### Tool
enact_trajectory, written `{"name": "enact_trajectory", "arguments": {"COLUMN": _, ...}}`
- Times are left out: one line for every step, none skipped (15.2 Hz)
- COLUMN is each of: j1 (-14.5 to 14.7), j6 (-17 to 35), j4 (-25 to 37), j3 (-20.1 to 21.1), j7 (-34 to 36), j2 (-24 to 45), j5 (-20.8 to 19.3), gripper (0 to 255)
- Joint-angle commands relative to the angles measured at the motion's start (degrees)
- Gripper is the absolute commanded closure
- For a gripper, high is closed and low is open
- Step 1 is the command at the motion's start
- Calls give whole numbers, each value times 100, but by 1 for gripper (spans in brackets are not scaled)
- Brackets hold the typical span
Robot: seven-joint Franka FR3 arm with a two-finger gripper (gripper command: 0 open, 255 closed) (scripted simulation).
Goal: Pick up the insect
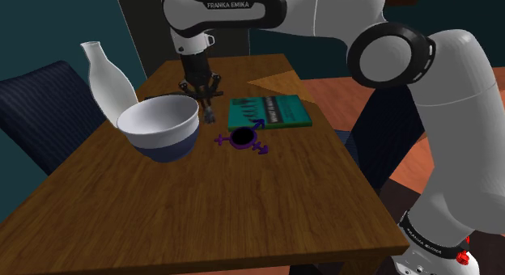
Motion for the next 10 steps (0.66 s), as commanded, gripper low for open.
{"name": "enact_trajectory", "arguments": {"j1": 52, "j6": -233, "j4": 300, "j3": -6, "j7": -9, "j2": 107, "j5": -18, "gripper": 255}}
{"name": "enact_trajectory", "arguments": {"j1": 79, "j6": -349, "j4": 472, "j3": -10, "j7": -15, "j2": 161, "j5": -29, "gripper": 255}}
{"name": "enact_trajectory", "arguments": {"j1": 110, "j6": -472, "j4": 660, "j3": -16, "j7": -22, "j2": 224, "j5": -43, "gripper": 255}}
{"name": "enact_trajectory", "arguments": {"j1": 144, "j6": -604, "j4": 867, "j3": -23, "j7": -29, "j2": 297, "j5": -58, "gripper": 255}}
{"name": "enact_trajectory", "arguments": {"j1": 185, "j6": -747, "j4": 1101, "j3": -33, "j7": -39, "j2": 384, "j5": -76, "gripper": 255}}
{"name": "enact_trajectory", "arguments": {"j1": 233, "j6": -907, "j4": 1373, "j3": -45, "j7": -51, "j2": 492, "j5": -98, "gripper": 255}}
{"name": "enact_trajectory", "arguments": {"j1": 295, "j6": -1096, "j4": 1708, "j3": -63, "j7": -68, "j2": 634, "j5": -125, "gripper": 255}}
{"name": "enact_trajectory", "arguments": {"j1": 384, "j6": -1345, "j4": 2179, "j3": -92, "j7": -94, "j2": 847, "j5": -163, "gripper": 255}}
{"name": "enact_trajectory", "arguments": {"j1": 407, "j6": -1402, "j4": 2296, "j3": -102, "j7": -102, "j2": 904, "j5": -171, "gripper": 255}}
{"name": "enact_trajectory", "arguments": {"j1": 409, "j6": -1406, "j4": 2304, "j3": -104, "j7": -103, "j2": 908, "j5": -171, "gripper": 255}}
